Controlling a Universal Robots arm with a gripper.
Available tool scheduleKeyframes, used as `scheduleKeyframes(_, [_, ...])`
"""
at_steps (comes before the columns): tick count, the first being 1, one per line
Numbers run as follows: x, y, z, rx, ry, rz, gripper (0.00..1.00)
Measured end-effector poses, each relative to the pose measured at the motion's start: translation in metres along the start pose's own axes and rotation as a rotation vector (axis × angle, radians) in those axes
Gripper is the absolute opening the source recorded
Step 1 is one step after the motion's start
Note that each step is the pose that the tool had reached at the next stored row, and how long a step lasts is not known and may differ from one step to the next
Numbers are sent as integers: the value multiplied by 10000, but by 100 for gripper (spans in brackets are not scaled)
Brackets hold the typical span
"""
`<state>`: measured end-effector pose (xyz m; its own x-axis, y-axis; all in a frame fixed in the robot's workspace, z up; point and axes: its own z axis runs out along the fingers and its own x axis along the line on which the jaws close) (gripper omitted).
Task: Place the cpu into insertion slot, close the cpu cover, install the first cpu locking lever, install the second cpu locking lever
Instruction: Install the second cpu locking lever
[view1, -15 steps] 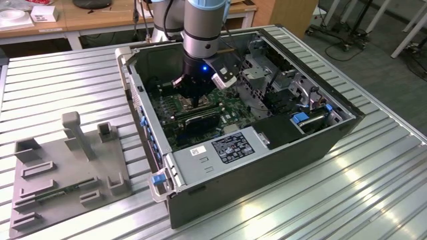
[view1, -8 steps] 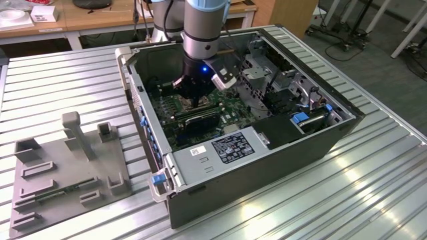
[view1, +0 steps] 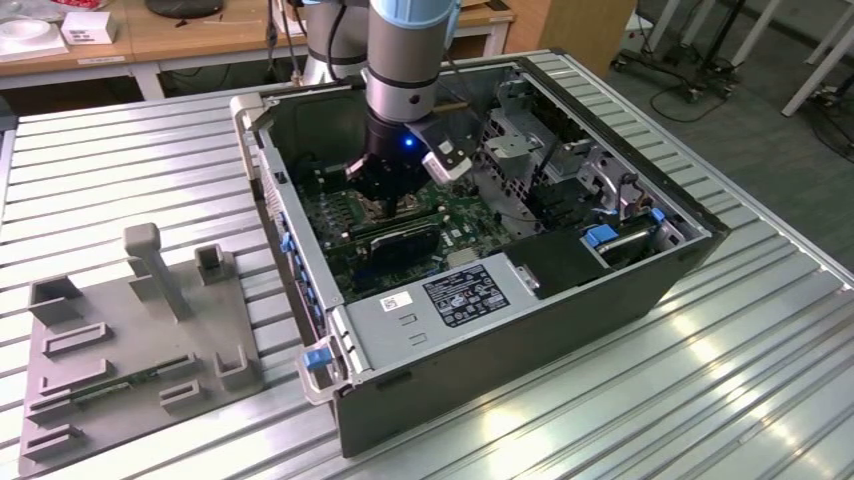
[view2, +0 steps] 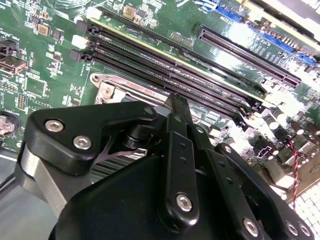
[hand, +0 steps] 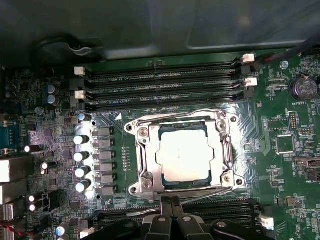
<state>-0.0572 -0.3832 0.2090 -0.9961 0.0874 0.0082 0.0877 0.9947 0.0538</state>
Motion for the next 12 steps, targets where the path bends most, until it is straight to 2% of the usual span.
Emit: scheduleKeyframes(12, [20,-4,44,-19,2,0,11])
